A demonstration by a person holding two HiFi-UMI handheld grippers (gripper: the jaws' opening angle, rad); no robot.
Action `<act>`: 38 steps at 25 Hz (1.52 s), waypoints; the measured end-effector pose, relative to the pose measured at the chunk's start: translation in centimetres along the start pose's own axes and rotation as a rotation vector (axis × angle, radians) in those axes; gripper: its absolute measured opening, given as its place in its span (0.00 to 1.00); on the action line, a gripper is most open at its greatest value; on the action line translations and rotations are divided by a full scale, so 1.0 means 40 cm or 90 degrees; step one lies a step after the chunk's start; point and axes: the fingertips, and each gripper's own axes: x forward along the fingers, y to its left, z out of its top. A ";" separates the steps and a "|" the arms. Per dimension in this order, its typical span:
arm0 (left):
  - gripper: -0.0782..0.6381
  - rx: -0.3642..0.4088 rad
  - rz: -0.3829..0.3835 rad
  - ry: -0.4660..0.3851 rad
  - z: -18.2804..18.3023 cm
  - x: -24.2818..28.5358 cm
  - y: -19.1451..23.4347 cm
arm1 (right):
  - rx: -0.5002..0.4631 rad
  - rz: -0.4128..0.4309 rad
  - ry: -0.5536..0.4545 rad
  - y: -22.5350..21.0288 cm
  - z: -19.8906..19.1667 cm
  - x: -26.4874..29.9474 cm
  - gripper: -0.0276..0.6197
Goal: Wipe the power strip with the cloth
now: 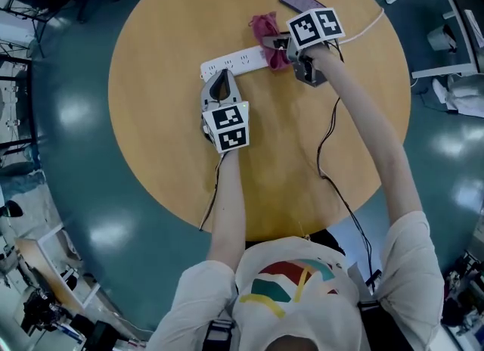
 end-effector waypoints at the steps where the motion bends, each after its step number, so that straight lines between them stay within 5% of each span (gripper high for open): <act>1: 0.16 0.000 0.001 0.000 0.001 0.001 -0.001 | 0.000 -0.007 -0.004 -0.001 -0.002 -0.001 0.10; 13: 0.16 0.000 -0.004 -0.003 0.005 -0.015 0.025 | 0.116 -0.009 -0.100 0.036 -0.093 -0.044 0.10; 24: 0.16 0.011 -0.030 -0.004 -0.005 -0.016 0.027 | 0.139 -0.019 -0.097 0.040 -0.219 -0.050 0.10; 28: 0.16 0.015 -0.046 -0.011 -0.006 -0.033 0.007 | 0.093 -0.017 -0.138 0.101 -0.229 -0.094 0.10; 33: 0.16 -0.084 -0.076 -0.108 0.017 -0.313 -0.131 | 0.064 0.043 -0.294 0.255 -0.417 -0.227 0.10; 38: 0.16 -0.064 -0.089 -0.168 0.049 -0.575 -0.268 | -0.168 -0.021 -0.286 0.468 -0.627 -0.427 0.10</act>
